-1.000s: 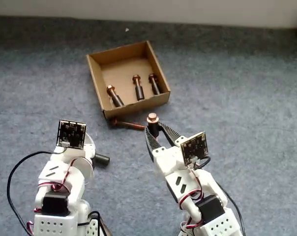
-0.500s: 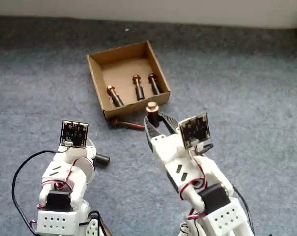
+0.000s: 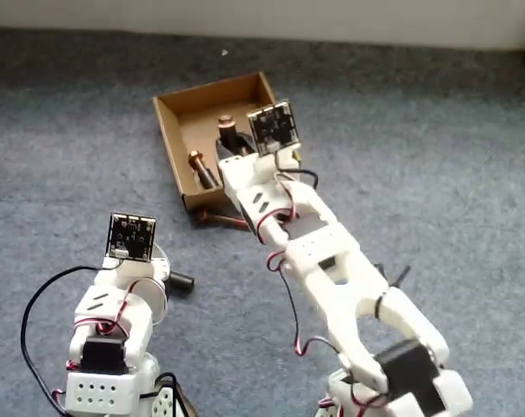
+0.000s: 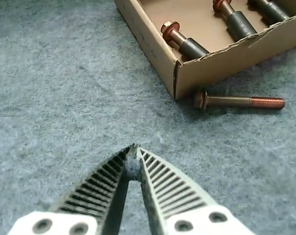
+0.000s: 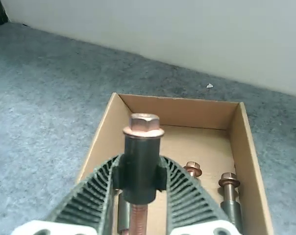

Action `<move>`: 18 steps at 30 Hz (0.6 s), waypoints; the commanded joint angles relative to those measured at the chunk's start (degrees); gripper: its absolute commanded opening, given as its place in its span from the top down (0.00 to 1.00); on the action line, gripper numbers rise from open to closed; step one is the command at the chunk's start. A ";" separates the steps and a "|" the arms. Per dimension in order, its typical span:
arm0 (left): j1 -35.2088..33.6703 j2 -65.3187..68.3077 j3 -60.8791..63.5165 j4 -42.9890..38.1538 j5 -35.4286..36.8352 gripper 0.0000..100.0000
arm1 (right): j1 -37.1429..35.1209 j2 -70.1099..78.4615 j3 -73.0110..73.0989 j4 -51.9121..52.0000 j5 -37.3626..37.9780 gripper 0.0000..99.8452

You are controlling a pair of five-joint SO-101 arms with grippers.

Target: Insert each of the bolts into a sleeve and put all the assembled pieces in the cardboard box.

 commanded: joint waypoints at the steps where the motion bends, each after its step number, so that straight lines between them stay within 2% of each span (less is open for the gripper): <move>1: -0.84 -0.13 1.01 -0.18 -0.62 0.99 | 0.92 9.80 -9.36 -5.49 0.53 1.00; 10: -0.84 -0.13 1.01 -0.18 -0.62 0.99 | 0.92 26.51 -18.95 -7.69 0.44 0.99; 15: -0.84 -0.13 1.01 -0.18 -0.62 0.99 | 0.92 26.68 -19.30 -6.02 0.44 0.85; 18: -0.84 -0.13 1.01 -0.18 -0.62 0.99 | 0.92 26.59 -19.47 0.22 0.44 0.84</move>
